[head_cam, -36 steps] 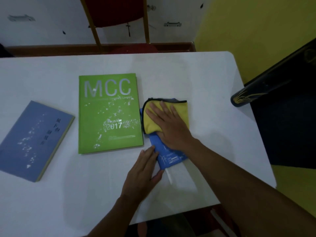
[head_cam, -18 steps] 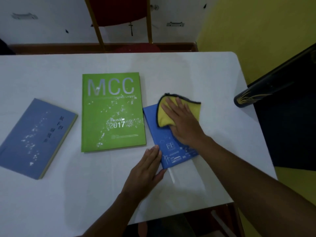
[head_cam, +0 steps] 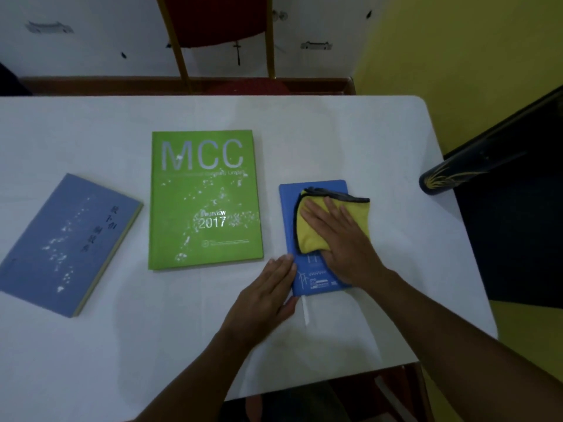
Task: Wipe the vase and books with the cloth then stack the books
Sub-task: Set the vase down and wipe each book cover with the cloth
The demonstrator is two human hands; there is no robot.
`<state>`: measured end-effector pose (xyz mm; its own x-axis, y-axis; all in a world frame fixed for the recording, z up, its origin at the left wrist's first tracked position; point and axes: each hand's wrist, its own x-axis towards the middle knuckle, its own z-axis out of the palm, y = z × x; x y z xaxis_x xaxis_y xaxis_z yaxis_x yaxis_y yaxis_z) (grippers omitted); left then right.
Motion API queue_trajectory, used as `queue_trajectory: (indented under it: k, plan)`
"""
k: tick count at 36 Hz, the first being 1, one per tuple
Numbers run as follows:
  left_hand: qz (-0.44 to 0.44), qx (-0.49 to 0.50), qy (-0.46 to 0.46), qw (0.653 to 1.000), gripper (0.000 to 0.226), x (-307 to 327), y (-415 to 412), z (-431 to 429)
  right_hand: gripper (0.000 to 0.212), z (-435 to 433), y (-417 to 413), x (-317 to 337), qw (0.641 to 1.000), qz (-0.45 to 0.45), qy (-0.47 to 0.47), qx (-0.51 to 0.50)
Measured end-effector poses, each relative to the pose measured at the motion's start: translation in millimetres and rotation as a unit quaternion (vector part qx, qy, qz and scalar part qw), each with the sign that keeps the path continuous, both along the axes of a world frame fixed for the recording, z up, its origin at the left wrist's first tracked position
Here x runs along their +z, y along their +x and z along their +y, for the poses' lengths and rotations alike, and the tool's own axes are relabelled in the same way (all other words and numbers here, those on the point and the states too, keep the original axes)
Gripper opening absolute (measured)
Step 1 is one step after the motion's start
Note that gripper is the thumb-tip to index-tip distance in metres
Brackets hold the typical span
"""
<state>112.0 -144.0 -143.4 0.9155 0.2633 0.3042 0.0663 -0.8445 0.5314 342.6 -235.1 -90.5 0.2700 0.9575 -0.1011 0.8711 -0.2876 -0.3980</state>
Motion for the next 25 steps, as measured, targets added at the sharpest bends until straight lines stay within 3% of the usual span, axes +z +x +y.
queue_trajectory:
  k: [7, 13, 17, 25]
  plan:
    - [0.032, 0.006, -0.001, 0.999, 0.059, 3.9, -1.4, 0.4, 0.088, 34.0, 6.3, -0.6, 0.998, 0.022, 0.011, -0.062]
    - [0.021, 0.027, 0.004, 0.999, 0.055, 4.3, 2.8, -3.2, 0.097, -32.4, -44.1, -0.7, 0.999, 0.024, 0.015, -0.017]
    - [0.020, 0.027, 0.014, 0.999, 0.058, 3.8, 1.5, -2.7, 0.091, -68.6, -36.5, 3.1, 0.999, 0.031, 0.017, -0.031]
    - [0.008, 0.026, 0.015, 1.000, 0.056, 7.5, 2.7, -1.3, 0.078, 38.6, 17.9, -5.0, 0.992, 0.006, 0.008, -0.126]
